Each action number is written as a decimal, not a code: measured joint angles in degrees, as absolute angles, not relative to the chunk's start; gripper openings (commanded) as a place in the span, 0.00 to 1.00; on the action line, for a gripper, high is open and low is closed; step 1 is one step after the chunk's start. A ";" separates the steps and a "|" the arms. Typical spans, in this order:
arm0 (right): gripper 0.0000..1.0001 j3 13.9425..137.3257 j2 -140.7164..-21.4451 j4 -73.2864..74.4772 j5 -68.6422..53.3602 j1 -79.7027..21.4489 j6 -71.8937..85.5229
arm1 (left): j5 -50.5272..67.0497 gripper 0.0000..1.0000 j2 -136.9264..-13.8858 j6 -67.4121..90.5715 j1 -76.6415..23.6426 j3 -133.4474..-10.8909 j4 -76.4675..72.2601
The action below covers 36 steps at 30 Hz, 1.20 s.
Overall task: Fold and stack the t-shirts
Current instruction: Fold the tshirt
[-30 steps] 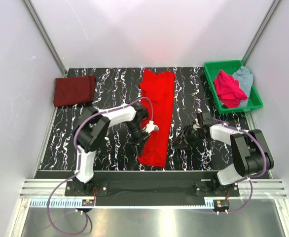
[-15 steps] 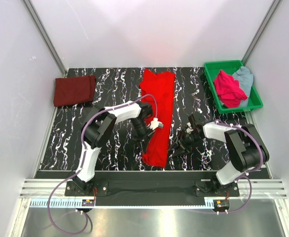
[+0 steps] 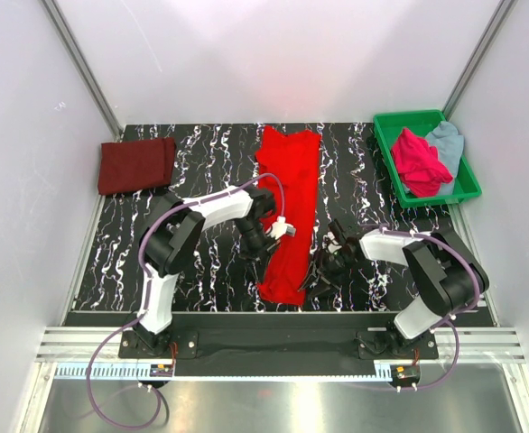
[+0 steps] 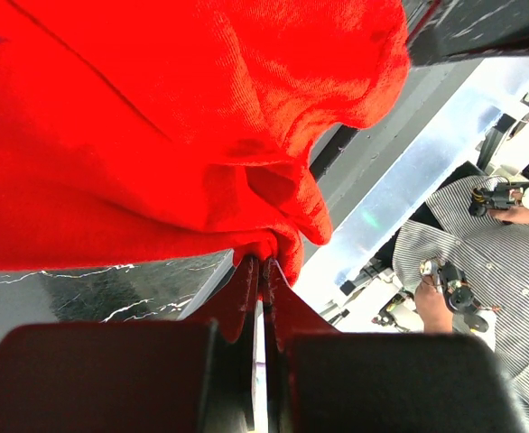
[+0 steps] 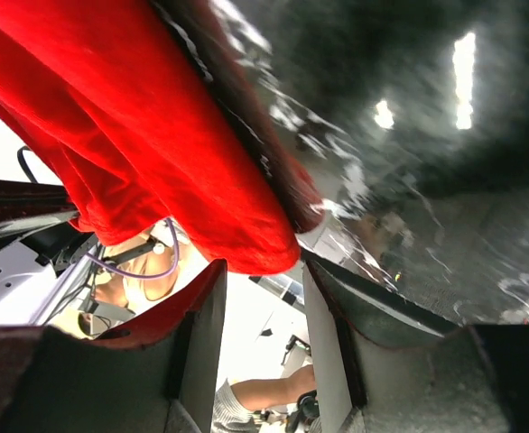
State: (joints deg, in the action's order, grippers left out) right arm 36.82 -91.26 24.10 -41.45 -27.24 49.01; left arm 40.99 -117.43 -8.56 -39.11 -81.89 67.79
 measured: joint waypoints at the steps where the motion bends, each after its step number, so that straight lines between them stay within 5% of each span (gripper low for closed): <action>1: 0.46 36.91 -91.53 23.55 -41.36 -27.51 49.04 | 40.99 0.00 -117.38 -8.54 -39.11 -81.89 67.75; 19: 0.34 39.03 -94.76 20.84 -37.65 -32.51 46.87 | 40.99 0.00 -113.82 -8.54 -39.11 -79.09 66.28; 20: 0.29 39.22 -94.96 20.93 -37.45 -33.28 46.81 | 40.99 0.00 -113.82 -8.54 -39.11 -79.09 66.28; 21: 0.12 39.46 -95.18 20.97 -37.19 -34.02 46.72 | 40.99 0.00 -113.82 -8.54 -39.11 -79.09 66.30; 23: 0.00 39.86 -95.50 21.12 -36.40 -34.94 46.19 | 40.99 0.00 -113.82 -8.54 -39.09 -79.09 66.30; 36: 0.00 42.50 -90.24 36.29 -32.01 -31.20 40.32 | 40.73 0.00 -113.32 -9.02 -37.04 -79.18 67.16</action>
